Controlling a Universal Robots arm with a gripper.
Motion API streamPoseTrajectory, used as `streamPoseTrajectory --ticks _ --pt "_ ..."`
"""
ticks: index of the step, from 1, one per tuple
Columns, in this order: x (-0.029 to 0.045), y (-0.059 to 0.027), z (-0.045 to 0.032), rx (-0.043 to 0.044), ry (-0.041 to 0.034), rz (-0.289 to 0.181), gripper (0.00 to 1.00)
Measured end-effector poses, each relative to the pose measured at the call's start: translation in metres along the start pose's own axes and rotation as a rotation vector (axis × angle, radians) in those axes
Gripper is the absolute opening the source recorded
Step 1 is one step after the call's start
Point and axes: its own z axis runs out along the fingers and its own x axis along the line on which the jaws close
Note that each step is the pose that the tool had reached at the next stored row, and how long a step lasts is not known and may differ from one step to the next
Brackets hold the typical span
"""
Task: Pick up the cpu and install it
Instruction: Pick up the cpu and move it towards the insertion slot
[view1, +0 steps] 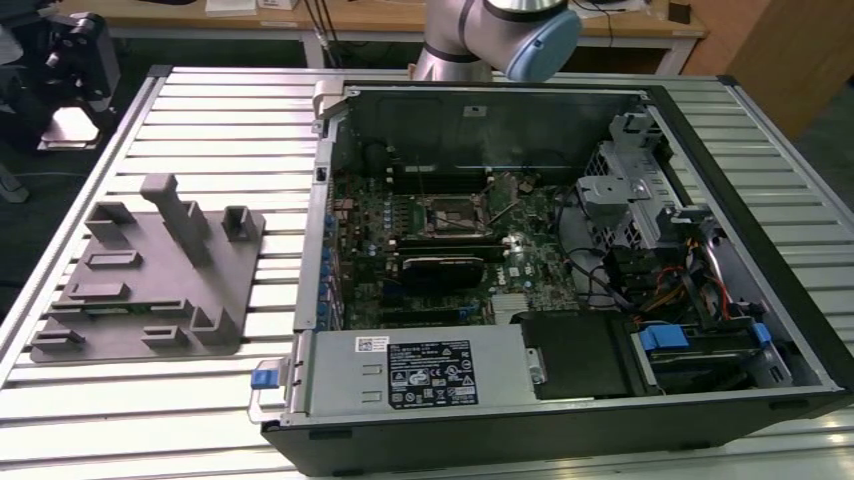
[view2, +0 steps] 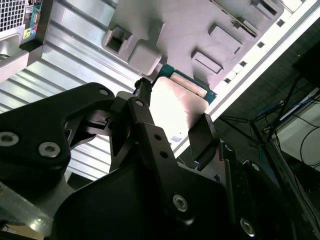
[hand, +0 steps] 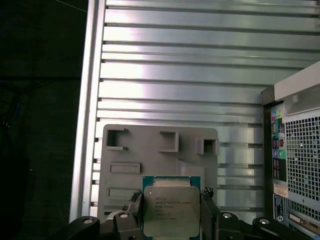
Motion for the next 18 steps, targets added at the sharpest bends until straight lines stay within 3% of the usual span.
streamPoseTrajectory --ticks 18 --pt "-0.0159 0.0001 0.0002 0.0000 0.0033 0.000 0.55"
